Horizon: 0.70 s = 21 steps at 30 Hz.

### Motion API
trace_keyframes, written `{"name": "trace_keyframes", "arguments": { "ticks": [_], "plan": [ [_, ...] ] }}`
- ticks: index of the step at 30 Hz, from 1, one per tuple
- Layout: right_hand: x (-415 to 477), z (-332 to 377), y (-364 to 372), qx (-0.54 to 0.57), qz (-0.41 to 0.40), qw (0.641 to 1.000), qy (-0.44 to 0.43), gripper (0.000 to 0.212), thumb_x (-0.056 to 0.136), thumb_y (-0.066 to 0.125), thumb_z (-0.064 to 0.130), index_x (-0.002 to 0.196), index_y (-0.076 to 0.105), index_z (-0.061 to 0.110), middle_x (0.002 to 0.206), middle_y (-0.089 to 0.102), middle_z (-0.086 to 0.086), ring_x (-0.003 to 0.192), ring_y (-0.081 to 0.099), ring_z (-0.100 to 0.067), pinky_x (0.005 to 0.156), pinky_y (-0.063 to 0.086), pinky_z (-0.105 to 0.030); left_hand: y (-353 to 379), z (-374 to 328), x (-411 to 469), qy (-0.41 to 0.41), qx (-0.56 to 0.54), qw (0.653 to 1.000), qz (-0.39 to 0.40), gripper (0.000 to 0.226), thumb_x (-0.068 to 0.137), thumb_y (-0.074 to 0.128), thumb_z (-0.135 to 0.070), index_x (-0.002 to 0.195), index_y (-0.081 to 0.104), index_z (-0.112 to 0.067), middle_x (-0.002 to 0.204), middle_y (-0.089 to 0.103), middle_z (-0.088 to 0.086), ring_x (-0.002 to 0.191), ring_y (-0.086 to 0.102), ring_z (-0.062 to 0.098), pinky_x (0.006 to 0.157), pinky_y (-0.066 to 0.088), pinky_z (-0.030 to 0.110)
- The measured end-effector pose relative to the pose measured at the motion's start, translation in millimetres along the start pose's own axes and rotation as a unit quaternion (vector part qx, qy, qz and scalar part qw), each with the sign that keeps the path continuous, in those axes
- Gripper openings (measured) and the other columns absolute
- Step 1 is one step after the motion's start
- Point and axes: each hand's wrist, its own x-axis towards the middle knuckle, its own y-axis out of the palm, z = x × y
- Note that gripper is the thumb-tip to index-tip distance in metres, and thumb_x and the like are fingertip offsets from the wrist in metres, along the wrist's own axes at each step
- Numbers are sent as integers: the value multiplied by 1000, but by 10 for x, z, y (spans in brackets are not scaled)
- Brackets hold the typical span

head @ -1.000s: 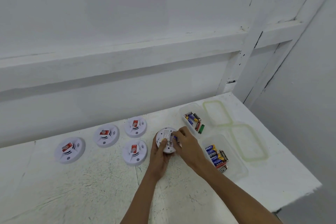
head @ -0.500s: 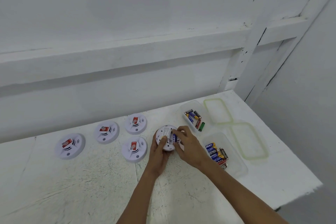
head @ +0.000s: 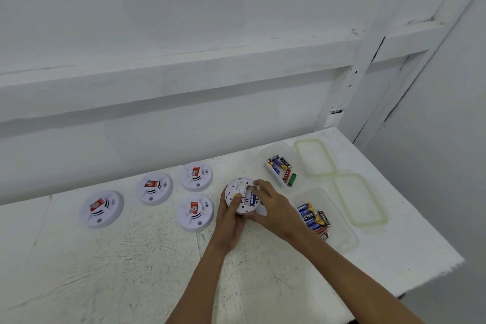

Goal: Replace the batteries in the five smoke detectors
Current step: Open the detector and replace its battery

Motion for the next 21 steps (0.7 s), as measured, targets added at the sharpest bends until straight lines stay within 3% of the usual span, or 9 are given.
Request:
{"name": "trace_keyframes", "arguments": {
  "ticks": [3, 7, 9, 13, 15, 18, 21],
  "plan": [
    [85, 25, -167, -43, -30, 999, -13, 52, 91, 58, 56, 124, 61, 17, 133, 51, 8, 101, 60, -6, 78, 55, -23, 28, -10, -20, 11, 4, 1000, 5, 47, 106, 54, -18, 152, 47, -13, 146, 59, 20, 131, 60, 35, 100, 57, 47],
    [329, -70, -293, 8, -141, 989, 44, 16, 98, 57, 23, 107, 67, 13, 107, 63, 1, 84, 64, -15, 71, 55, -30, 73, -29, -48, 19, -4, 1000, -4, 52, 101, 60, -19, 151, 47, -14, 143, 62, 17, 125, 65, 31, 89, 60, 39],
    [492, -191, -338, -8, -169, 981, 92, 18, 95, 56, 6, 109, 68, 9, 107, 65, -6, 90, 64, -22, 78, 53, -34, 60, -24, -55, 19, -8, 1000, -3, 53, 100, 60, -20, 151, 47, -16, 143, 63, 15, 124, 65, 31, 86, 60, 37],
    [767, -500, -463, -84, -40, 971, 220, 31, 96, 52, 5, 126, 60, 5, 119, 60, -17, 108, 57, -32, 83, 45, -35, 68, -27, -74, 17, -12, 1000, -5, 47, 104, 56, -16, 150, 48, -17, 142, 64, 15, 118, 68, 28, 74, 62, 31],
    [839, -626, -491, -104, 23, 967, 231, 32, 99, 55, 17, 130, 57, 7, 116, 64, -19, 104, 59, -32, 72, 42, -31, 73, -33, -71, 15, -14, 1000, -1, 45, 106, 54, -14, 150, 48, -18, 142, 64, 15, 115, 70, 26, 71, 61, 30],
    [916, -726, -509, -96, 50, 964, 243, 35, 99, 57, 28, 130, 59, 11, 109, 64, -21, 85, 61, -32, 62, 40, -27, 65, -31, -65, 16, -14, 1000, -4, 45, 107, 53, -12, 151, 47, -17, 142, 63, 16, 111, 71, 26, 67, 61, 30],
    [978, -803, -499, -118, 69, 957, 254, 33, 100, 53, 29, 130, 60, 16, 110, 62, -21, 78, 56, -29, 61, 42, -28, 61, -22, -53, 19, -9, 1000, -3, 45, 107, 54, -13, 151, 47, -17, 142, 63, 16, 112, 69, 26, 67, 61, 30]
  ]
}}
